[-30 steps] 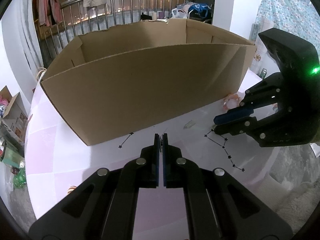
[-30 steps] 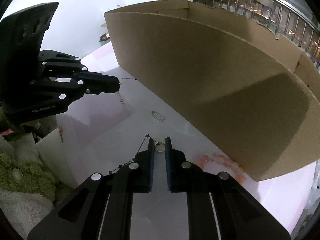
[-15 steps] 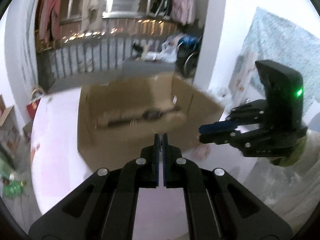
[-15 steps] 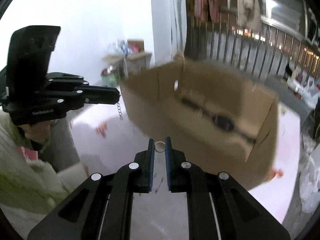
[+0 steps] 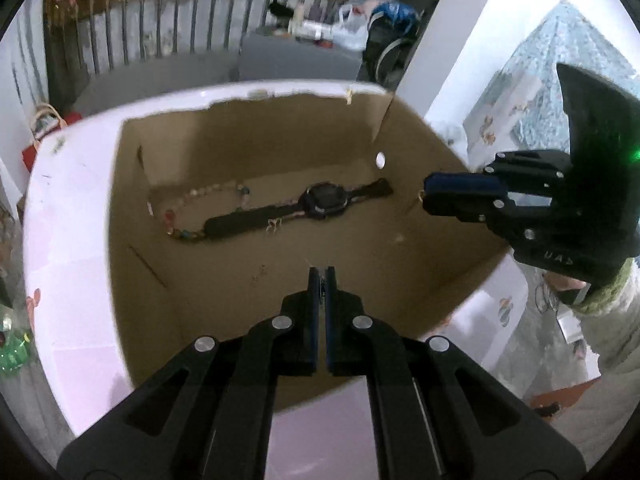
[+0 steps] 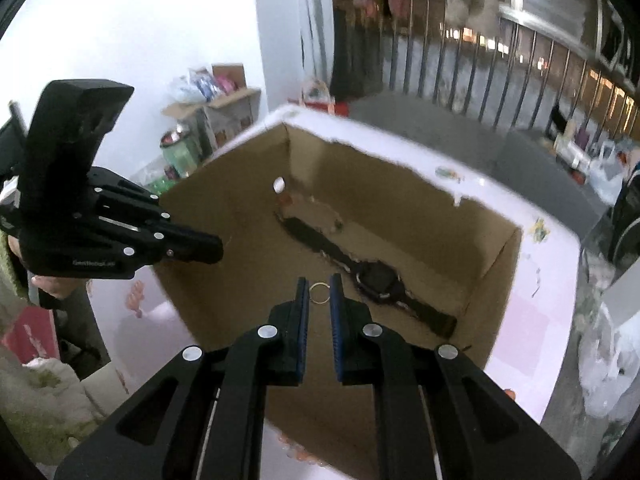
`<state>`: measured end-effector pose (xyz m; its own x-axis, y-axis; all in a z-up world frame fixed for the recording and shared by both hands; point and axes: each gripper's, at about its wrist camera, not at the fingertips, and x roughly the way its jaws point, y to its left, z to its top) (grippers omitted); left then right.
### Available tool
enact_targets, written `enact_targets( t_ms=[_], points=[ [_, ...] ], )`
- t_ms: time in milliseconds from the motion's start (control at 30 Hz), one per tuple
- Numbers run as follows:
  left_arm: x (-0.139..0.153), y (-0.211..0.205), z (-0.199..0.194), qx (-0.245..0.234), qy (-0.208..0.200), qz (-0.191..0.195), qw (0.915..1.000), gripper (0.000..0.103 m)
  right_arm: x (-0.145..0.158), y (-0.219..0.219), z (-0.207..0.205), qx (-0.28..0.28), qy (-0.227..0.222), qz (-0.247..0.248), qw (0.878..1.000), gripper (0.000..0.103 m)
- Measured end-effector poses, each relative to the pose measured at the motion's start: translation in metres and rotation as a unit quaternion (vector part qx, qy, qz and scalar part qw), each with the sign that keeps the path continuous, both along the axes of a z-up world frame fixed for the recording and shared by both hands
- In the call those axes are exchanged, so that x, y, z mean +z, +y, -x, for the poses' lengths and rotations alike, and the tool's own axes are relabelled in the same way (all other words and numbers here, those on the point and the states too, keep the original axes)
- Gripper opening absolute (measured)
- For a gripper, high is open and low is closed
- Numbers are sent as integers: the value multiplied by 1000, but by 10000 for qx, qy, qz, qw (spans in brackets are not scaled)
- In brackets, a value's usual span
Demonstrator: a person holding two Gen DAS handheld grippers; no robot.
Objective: Organize jewelry
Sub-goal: 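Carry both held pieces into the box and open both grippers, then withdraw both grippers up out of the box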
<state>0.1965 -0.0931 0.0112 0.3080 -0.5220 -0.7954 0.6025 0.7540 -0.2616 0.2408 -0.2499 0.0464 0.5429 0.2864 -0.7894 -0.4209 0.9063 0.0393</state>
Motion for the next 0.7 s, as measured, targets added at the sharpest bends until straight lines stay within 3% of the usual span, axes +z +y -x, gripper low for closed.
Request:
enact_targets(
  t_ms=[233, 333, 467, 700],
  points=[
    [-25, -9, -30, 156, 492, -316, 9982, 2, -28, -1, -26, -135, 460, 78, 9988, 11],
    [-26, -9, -35, 233, 545, -288, 9978, 6, -34, -1, -28, -134, 505, 86, 9986, 11],
    [-25, -10, -38, 291, 533, -225, 9979, 20, -33, -5, -29, -193, 519, -11, 9985, 12],
    [-26, -5, -39, 408, 499, -194, 9977, 21, -26, -16, -26, -402, 395, -164, 9983, 22]
  ],
)
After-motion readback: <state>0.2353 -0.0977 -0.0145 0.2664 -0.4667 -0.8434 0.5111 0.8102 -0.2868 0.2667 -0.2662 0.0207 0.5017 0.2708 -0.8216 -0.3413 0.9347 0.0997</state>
